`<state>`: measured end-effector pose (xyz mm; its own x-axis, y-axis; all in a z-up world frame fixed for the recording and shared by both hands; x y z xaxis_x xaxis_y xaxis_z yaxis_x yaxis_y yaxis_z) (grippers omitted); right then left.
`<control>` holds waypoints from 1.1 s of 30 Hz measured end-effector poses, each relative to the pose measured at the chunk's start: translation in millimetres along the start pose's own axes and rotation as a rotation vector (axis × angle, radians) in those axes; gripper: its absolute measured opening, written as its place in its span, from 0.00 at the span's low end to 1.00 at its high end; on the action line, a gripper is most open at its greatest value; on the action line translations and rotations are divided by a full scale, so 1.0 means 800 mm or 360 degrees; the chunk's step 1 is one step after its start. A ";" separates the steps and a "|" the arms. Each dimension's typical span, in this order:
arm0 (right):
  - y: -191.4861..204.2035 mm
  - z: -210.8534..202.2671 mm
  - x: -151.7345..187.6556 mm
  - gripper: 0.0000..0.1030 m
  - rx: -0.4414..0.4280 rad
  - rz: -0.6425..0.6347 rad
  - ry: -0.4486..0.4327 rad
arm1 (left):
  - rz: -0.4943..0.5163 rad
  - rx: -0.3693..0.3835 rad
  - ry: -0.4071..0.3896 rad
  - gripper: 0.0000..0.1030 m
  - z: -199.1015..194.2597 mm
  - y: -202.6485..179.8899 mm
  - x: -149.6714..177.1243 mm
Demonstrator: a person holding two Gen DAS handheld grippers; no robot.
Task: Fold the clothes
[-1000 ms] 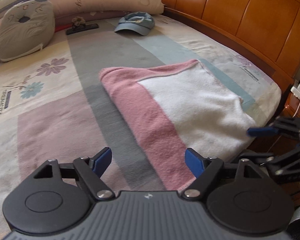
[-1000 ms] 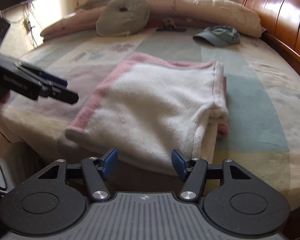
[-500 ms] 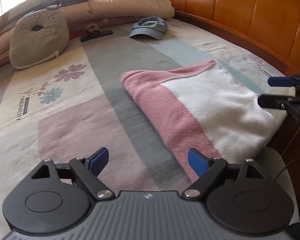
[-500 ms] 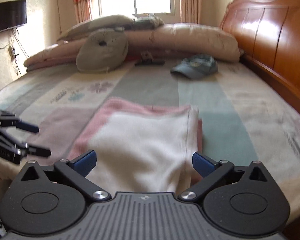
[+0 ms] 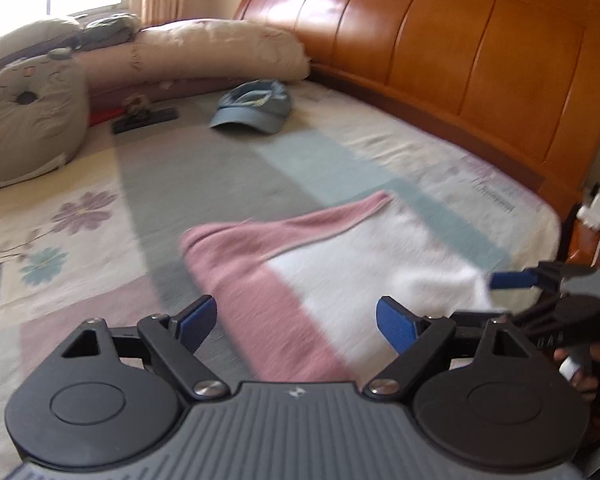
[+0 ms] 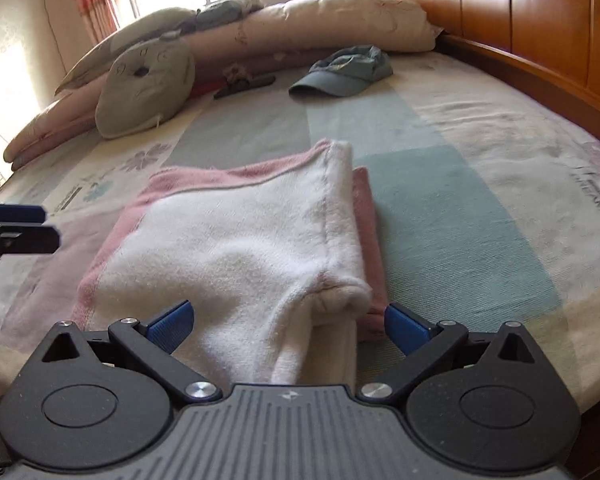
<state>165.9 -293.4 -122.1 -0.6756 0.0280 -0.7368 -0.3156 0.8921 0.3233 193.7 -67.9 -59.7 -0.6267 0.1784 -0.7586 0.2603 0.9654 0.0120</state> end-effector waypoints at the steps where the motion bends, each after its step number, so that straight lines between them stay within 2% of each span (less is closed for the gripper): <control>1: -0.002 -0.005 -0.001 1.00 0.0005 0.0000 -0.0009 | -0.0008 0.0049 -0.0010 0.85 0.006 -0.008 -0.004; 3: -0.005 -0.015 -0.004 1.00 0.0015 -0.0001 -0.0028 | -0.0035 0.0153 0.0006 0.85 0.020 -0.022 -0.003; 6: -0.010 -0.029 -0.008 1.00 0.0030 -0.0002 -0.0056 | -0.0117 0.0251 0.0148 0.85 0.049 -0.029 0.009; 9: -0.013 -0.038 -0.014 1.00 0.0006 -0.0006 -0.0070 | -0.0129 0.0202 0.0204 0.84 0.057 -0.025 0.018; 11: -0.014 -0.039 -0.022 1.00 -0.0037 -0.0020 -0.0067 | -0.0113 0.0165 0.0172 0.85 0.040 -0.017 0.016; 15: -0.009 -0.036 -0.047 1.00 -0.0150 -0.0033 -0.0081 | -0.0097 -0.0052 0.0111 0.85 0.007 0.011 0.015; 18: 0.002 -0.026 -0.067 1.00 -0.0216 -0.0057 -0.0101 | -0.0165 -0.0127 0.0145 0.86 -0.007 0.033 0.027; 20: 0.012 -0.015 -0.077 1.00 -0.0242 -0.0074 -0.0110 | -0.0229 -0.0129 0.0175 0.86 -0.013 0.043 0.041; 22: 0.020 -0.001 -0.081 1.00 -0.0311 -0.0027 -0.0135 | -0.0280 -0.0109 0.0213 0.86 -0.018 0.050 0.055; 24: 0.025 0.016 -0.081 1.00 -0.0334 0.0034 -0.0149 | -0.0301 -0.0138 0.0239 0.86 -0.022 0.056 0.067; 27: 0.030 0.040 -0.082 1.00 -0.0298 0.0043 -0.0153 | -0.0332 -0.0185 0.0259 0.86 -0.027 0.065 0.080; 29: 0.028 0.056 -0.082 1.00 -0.0299 0.0033 -0.0128 | -0.0369 -0.0165 0.0265 0.86 -0.029 0.071 0.084; 31: 0.015 0.072 -0.076 1.00 -0.0239 0.0080 -0.0077 | -0.0393 -0.0130 0.0269 0.86 -0.027 0.072 0.089; 33: 0.002 0.079 -0.067 1.00 -0.0263 0.0106 -0.0070 | -0.0394 -0.0132 0.0279 0.86 -0.024 0.072 0.092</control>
<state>243.5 -265.1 -119.6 -0.6700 0.1073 -0.7345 -0.3791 0.8013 0.4628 148.8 4.3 -102.5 -0.7825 -0.0410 -0.6213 0.0277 0.9945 -0.1005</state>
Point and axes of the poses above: each gripper's, at about its wrist camera, not at the fingertips, and z roughly the way its jaws point, y to its left, x to its underside, the point moved 4 cm from there along z, roughly the way its jaws point, and after that the axes turned 12 degrees about -x, right-handed, at the moved point
